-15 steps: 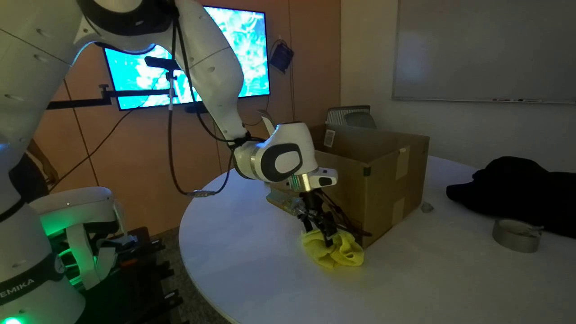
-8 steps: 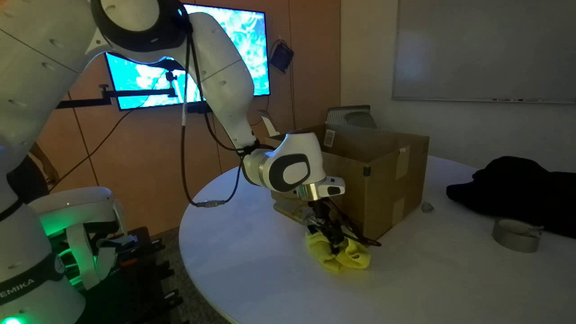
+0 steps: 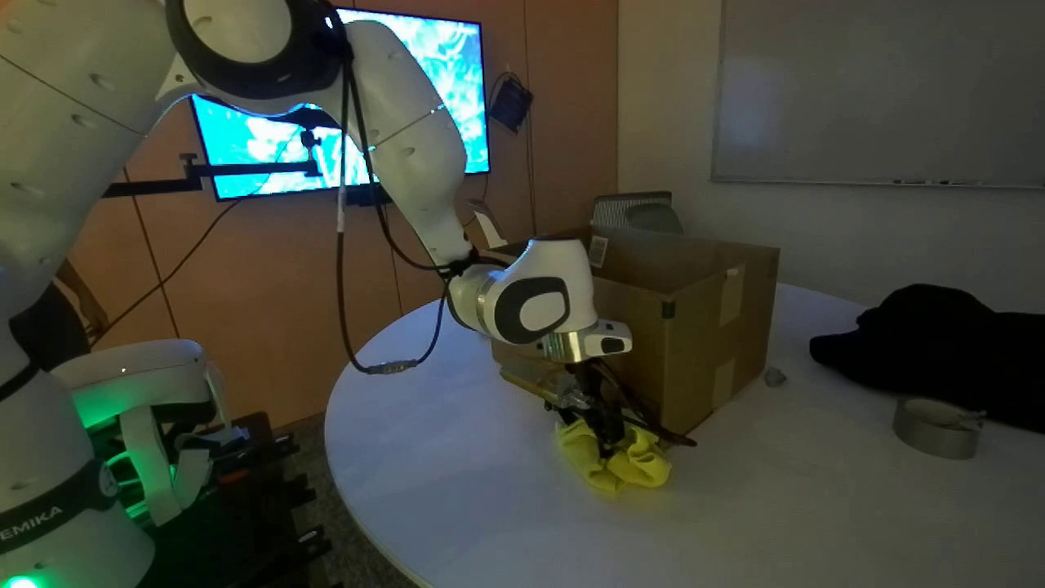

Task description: Put the marker in the yellow towel and wrap the marker, then put the towel in the box

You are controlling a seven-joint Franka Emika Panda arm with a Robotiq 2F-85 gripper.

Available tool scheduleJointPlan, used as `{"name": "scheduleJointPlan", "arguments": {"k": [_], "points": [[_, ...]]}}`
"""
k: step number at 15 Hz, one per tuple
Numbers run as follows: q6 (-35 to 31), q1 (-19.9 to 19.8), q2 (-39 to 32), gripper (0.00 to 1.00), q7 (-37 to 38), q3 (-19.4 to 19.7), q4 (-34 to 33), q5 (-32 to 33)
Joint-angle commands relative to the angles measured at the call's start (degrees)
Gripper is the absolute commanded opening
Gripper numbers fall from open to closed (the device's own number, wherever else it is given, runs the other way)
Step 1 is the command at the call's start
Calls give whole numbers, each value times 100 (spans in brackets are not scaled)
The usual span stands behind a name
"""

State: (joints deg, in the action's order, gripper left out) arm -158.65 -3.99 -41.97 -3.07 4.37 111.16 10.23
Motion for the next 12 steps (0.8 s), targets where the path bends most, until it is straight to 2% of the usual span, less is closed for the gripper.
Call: {"name": "scheduleJointPlan", "arguments": {"k": [1, 6, 9, 12], "points": [[125, -97, -88, 49, -228, -74, -98, -117], [402, -23, 332, 13, -189, 41, 201, -59], [514, -21, 787, 7, -217, 33, 568, -44], [580, 94, 1430, 10, -121, 127, 1042, 53]]}}
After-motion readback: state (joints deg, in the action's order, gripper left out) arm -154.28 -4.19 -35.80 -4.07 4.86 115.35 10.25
